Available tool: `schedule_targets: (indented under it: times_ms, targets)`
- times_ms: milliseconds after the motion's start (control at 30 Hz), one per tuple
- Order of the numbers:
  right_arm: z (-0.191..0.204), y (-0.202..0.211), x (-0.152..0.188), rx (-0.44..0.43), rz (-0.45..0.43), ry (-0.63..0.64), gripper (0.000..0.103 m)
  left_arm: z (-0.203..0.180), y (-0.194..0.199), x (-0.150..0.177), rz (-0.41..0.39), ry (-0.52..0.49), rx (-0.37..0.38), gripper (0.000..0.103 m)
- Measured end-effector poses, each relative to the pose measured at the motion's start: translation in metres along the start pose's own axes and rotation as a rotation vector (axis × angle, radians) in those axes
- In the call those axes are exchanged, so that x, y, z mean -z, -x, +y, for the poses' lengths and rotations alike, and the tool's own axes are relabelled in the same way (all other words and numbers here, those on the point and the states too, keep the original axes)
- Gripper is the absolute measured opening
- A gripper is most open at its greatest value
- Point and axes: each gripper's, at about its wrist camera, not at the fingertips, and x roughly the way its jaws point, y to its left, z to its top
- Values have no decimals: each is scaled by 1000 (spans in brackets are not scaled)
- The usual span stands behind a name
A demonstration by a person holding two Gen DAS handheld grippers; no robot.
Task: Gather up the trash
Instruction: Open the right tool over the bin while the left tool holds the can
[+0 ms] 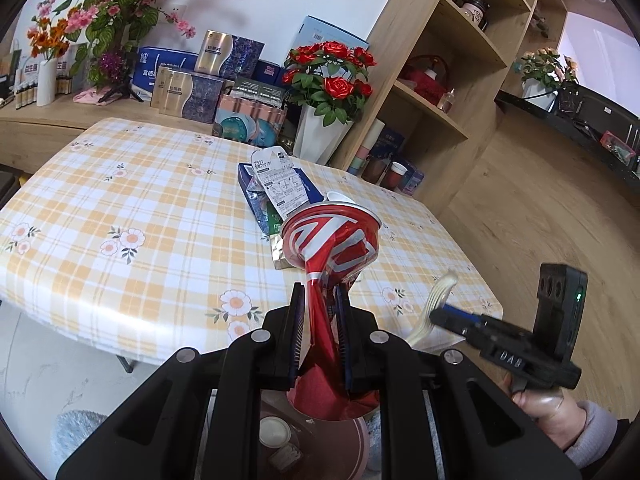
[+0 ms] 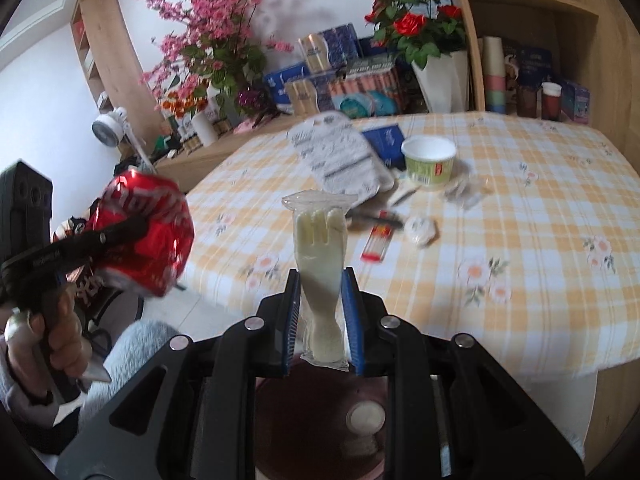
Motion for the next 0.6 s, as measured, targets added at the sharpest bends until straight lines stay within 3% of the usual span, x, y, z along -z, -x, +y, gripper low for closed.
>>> schedule_targets:
  times_ms: [200, 367, 533, 600]
  targets:
    - [5, 1, 12, -15, 19, -20, 28, -1, 12, 11, 1, -8, -1, 15]
    - [11, 11, 9, -10, -30, -10, 43, -5, 19, 15, 1, -14, -4, 15]
    - [6, 30, 1, 55, -158, -15, 96, -10, 18, 17, 10, -32, -1, 15]
    - [2, 36, -2, 72, -199, -19, 97, -12, 16, 18, 18, -37, -2, 15]
